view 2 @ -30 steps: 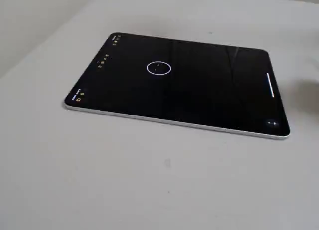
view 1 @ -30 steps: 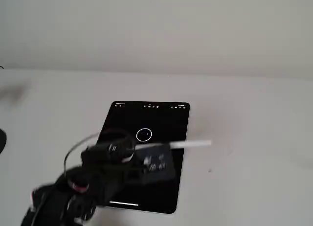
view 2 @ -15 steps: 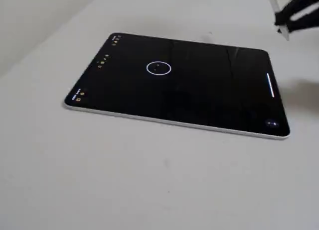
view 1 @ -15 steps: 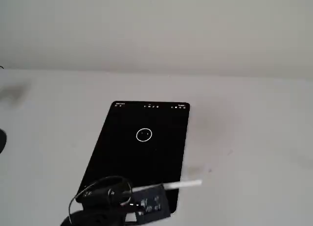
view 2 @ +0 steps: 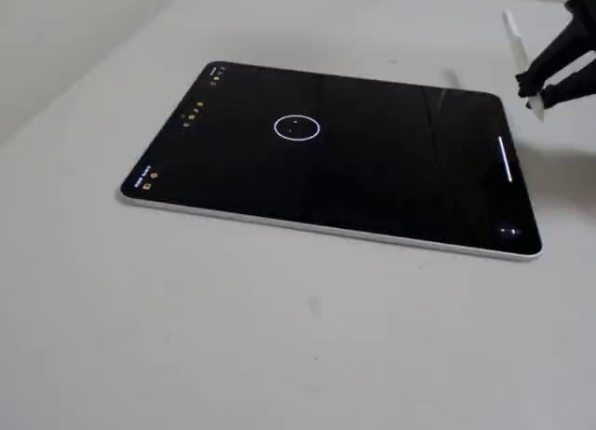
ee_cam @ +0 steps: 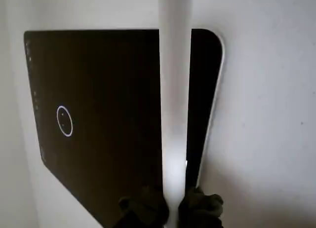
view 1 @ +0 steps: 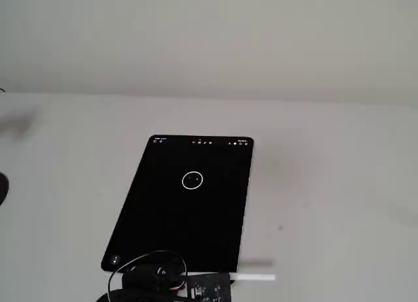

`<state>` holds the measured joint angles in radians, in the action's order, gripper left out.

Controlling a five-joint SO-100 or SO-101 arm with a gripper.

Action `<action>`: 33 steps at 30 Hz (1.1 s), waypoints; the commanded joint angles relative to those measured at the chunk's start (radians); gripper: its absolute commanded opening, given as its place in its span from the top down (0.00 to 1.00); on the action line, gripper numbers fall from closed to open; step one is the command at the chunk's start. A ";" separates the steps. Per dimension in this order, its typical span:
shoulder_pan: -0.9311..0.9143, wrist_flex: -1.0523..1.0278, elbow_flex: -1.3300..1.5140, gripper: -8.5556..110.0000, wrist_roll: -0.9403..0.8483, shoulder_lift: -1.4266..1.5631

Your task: Draw 2 dots in a circle representing the eyes of a stickman

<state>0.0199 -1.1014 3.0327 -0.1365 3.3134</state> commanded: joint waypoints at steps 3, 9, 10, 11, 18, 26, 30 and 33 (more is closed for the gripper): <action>-0.020 0.006 0.005 0.93 -0.015 0.011; -0.029 0.008 0.008 0.93 -0.012 0.011; -0.029 0.008 0.008 0.93 -0.012 0.011; -0.029 0.008 0.008 0.93 -0.012 0.011; -0.029 0.008 0.008 0.93 -0.012 0.011; -0.029 0.008 0.008 0.93 -0.012 0.011; -0.029 0.008 0.008 0.93 -0.012 0.011; -0.029 0.008 0.008 0.93 -0.012 0.011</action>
<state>0.0015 -1.1014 3.0480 -0.1396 3.3134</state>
